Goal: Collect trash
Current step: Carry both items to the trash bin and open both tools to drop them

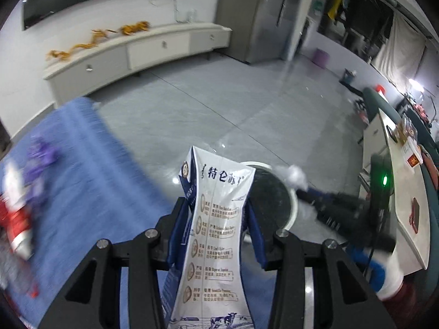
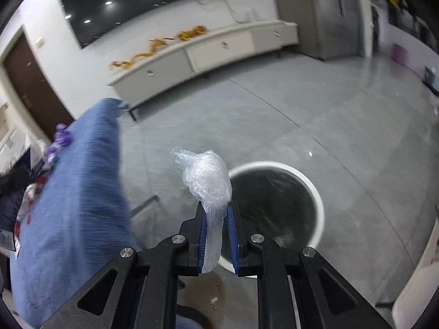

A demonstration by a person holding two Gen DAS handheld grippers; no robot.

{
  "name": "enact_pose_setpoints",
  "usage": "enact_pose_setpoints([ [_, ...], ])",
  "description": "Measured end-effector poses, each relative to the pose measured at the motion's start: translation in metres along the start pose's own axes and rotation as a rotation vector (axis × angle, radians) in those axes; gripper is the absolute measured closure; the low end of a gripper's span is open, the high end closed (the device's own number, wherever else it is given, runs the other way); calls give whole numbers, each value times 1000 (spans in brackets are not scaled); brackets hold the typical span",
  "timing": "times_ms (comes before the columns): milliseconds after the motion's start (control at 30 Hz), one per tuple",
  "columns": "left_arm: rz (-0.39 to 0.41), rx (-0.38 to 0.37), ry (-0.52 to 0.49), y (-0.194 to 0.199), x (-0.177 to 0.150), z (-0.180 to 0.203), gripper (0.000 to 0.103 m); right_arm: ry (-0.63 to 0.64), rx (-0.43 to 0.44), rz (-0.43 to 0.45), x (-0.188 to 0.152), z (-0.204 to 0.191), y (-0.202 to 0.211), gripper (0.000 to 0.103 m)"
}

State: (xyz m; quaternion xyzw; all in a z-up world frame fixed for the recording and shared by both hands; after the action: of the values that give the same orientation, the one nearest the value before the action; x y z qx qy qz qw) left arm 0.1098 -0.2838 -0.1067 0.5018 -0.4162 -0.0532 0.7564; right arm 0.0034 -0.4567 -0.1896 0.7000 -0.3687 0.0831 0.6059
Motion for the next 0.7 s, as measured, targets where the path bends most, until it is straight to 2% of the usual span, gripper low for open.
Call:
enact_pose_setpoints([
  [333, -90, -80, 1, -103, 45, 63, 61, -65, -55, -38, 7, 51, -32, 86],
  [367, -108, -91, 8, -114, 47, 67, 57, -68, -61, -43, 8, 52, -38, 86],
  [400, -121, -94, 16, -121, 48, 67, 45, -72, -69, -52, 8, 55, -42, 84],
  [467, -121, -91, 30, -133, 49, 68, 34, -78, -80, -62, 7, 60, -48, 71],
  [500, -119, -87, 34, -136, 49, 67, 33, -77, -88, -65, 7, 61, -50, 55],
  [533, -122, -89, 41, -139, 50, 66, 33, -76, -100, -67, 7, 62, -54, 51],
  [700, -110, -76, 43, -128, 47, 57, 33, -90, -97, -70, 4, 68, -52, 51],
])
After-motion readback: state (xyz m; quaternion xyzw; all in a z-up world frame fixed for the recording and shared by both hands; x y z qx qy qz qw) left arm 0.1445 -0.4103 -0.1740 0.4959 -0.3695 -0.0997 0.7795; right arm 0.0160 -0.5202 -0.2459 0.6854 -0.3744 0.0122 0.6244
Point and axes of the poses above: each gripper's, at about its wrist camera, not at the fingertips, and y roughly against the way its jaws point, z to its right, x to its top, the point moved 4 cm from there along -y, roughly the way its jaws point
